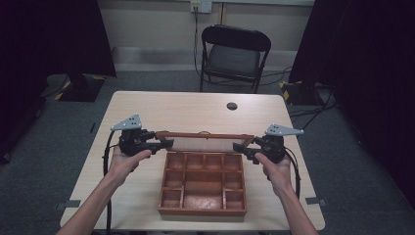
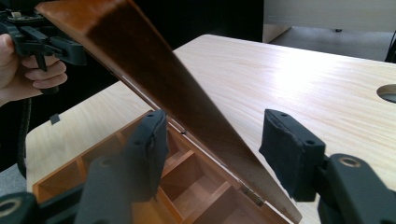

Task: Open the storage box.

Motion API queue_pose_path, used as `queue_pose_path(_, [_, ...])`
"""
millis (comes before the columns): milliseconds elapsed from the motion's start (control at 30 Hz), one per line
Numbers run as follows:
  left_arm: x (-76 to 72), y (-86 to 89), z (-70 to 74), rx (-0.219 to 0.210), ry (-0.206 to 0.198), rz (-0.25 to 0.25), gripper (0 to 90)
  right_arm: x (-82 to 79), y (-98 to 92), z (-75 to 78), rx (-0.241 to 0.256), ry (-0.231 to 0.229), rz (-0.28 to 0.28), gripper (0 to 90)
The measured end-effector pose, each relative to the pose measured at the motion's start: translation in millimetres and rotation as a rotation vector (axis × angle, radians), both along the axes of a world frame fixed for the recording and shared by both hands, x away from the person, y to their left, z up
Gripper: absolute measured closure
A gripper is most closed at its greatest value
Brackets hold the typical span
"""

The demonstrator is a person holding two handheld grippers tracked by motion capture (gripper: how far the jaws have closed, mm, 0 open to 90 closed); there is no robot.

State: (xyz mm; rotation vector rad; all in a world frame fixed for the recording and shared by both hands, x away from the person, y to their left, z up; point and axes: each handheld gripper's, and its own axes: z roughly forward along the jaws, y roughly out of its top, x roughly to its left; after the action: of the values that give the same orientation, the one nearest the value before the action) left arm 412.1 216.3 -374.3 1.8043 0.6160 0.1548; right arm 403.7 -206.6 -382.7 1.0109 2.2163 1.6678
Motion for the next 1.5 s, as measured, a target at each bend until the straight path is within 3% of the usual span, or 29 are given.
queue_pose_path(267, [5.1, -0.6, -3.3, -0.009, 0.027, 0.002, 54.9, 5.5, 0.6, -2.9, 0.006, 0.001, 0.008, 42.7])
queue_pose_path(467, [7.4, -2.2, -1.8, 0.018, 0.018, -0.002, 55.4, 7.0, 2.8, -4.7, -0.011, 0.001, 0.012, 43.3])
queue_pose_path(733, [13.1, -2.7, -4.7, -0.003, 0.024, -0.005, 55.5, 12.6, 3.0, -7.0, -0.01, 0.011, 0.008, 45.5])
queue_pose_path(1000, [18.4, -4.3, -8.0, 0.004, 0.022, -0.001, 55.8, 18.2, 3.0, -8.8, 0.01, 0.026, 0.004, 45.5])
queue_pose_path(1233, [23.3, -4.2, -7.5, 0.012, 0.019, 0.01, 57.7, 24.5, 5.3, -5.0, -0.01, 0.03, -0.014, 45.2])
queue_pose_path(1500, [25.2, -3.9, -9.8, -0.008, 0.014, 0.019, 57.7, 28.8, 4.1, -7.7, 0.014, 0.043, -0.01, 44.8])
